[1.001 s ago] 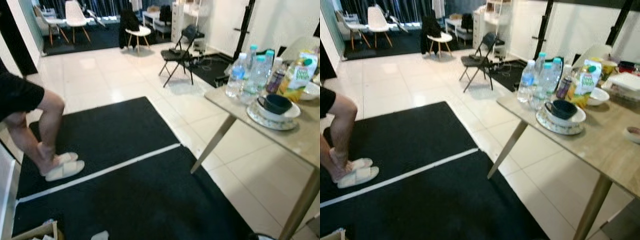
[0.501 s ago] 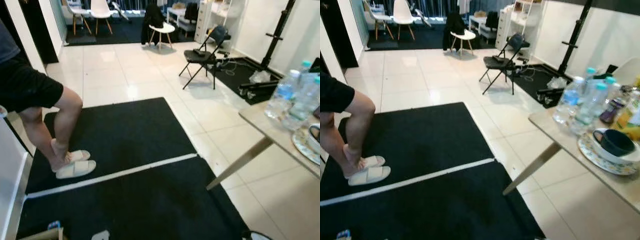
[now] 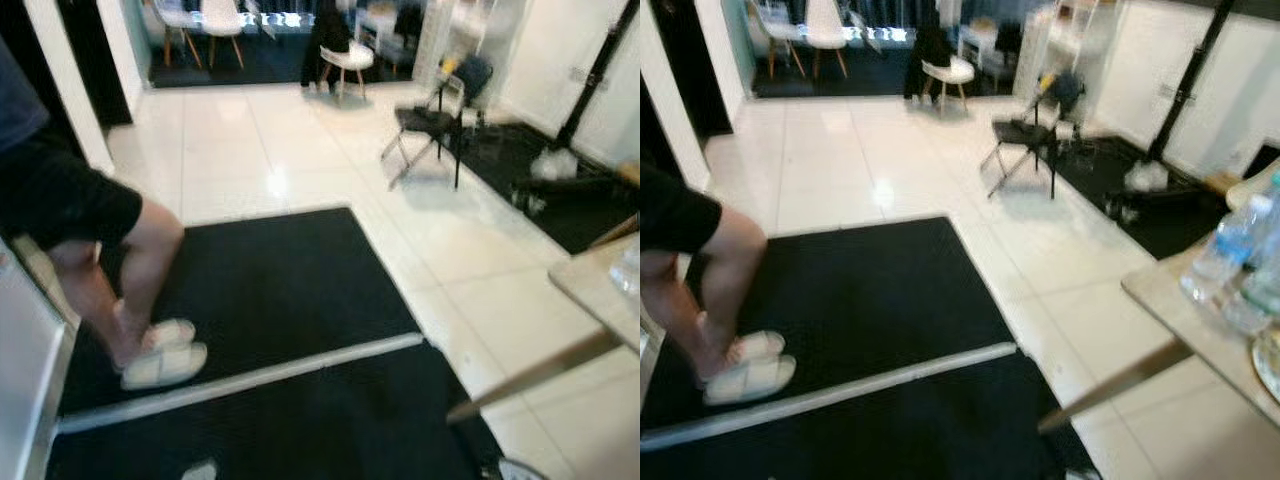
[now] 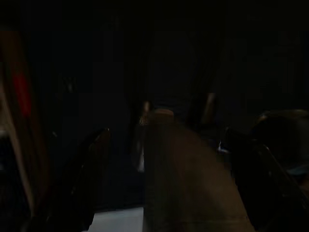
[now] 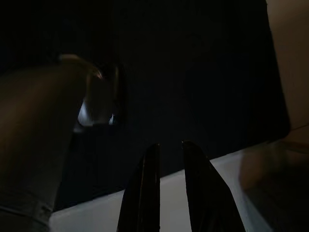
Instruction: Restocking fridge
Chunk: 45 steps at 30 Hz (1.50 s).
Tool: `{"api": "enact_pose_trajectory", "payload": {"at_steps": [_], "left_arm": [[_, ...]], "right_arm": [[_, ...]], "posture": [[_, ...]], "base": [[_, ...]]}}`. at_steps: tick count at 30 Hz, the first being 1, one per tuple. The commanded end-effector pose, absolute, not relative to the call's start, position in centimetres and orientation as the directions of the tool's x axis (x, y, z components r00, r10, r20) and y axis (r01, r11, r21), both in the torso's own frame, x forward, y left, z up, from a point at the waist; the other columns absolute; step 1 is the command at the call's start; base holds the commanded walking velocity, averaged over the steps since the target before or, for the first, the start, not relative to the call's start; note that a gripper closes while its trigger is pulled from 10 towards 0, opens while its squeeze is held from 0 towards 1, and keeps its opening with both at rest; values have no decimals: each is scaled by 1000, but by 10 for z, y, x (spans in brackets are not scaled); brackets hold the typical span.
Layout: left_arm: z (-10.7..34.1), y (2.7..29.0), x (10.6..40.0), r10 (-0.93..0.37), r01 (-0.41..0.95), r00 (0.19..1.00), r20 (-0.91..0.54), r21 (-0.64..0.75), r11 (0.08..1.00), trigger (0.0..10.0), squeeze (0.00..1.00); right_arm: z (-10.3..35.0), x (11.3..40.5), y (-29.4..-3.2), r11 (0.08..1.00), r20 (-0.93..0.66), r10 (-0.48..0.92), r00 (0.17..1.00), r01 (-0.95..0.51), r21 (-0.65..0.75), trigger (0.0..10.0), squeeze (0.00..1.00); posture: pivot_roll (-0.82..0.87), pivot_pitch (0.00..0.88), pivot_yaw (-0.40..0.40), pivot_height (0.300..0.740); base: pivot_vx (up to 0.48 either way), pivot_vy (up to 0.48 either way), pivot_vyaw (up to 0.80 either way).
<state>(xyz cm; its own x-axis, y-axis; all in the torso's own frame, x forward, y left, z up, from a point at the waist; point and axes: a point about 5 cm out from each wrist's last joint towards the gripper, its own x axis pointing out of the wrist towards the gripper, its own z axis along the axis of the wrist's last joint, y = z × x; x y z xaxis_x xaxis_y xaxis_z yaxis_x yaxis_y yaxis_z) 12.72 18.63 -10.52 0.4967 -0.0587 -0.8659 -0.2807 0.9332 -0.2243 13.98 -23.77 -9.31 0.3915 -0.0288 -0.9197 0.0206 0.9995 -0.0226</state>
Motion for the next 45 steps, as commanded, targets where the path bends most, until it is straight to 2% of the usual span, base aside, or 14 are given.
{"api": "enact_pose_trajectory", "payload": {"at_steps": [1, 6, 22, 26, 45], "left_arm": [[-107, 182, 125, -72, -271, 484, -872, -228, 935, 10000, 0], [-106, 182, 125, -73, -270, 484, -872, -228, 935, 10000, 0], [-107, 182, 124, -73, -264, 480, -874, -224, 938, 10000, 0], [-107, 183, 123, -68, -268, 475, -877, -218, 939, 10000, 0], [-106, 184, 127, -45, -245, 491, -870, -187, 951, 10000, 0]], "right_arm": [[-93, 136, -242, 999, -925, -46, 376, 17, -43, 10000, 0], [-93, 133, -244, 999, -923, -42, 382, 40, -29, 10000, 0], [-98, 117, -246, 999, -937, -40, 348, 10, -39, 10000, 0], [-99, 115, -245, 999, -940, -42, 338, 11, -40, 10000, 0], [-101, 114, -239, 998, -949, -46, 311, -14, -53, 10000, 0]], "posture": [[-126, 0, -13, 740], [-126, 0, -13, 740], [-126, 0, -11, 740], [-126, 0, -11, 740], [-127, 0, -8, 740]], "base": [[386, 0, -750], [380, 0, -723], [383, 0, 0], [358, 0, -712], [0, 0, -712]]}}
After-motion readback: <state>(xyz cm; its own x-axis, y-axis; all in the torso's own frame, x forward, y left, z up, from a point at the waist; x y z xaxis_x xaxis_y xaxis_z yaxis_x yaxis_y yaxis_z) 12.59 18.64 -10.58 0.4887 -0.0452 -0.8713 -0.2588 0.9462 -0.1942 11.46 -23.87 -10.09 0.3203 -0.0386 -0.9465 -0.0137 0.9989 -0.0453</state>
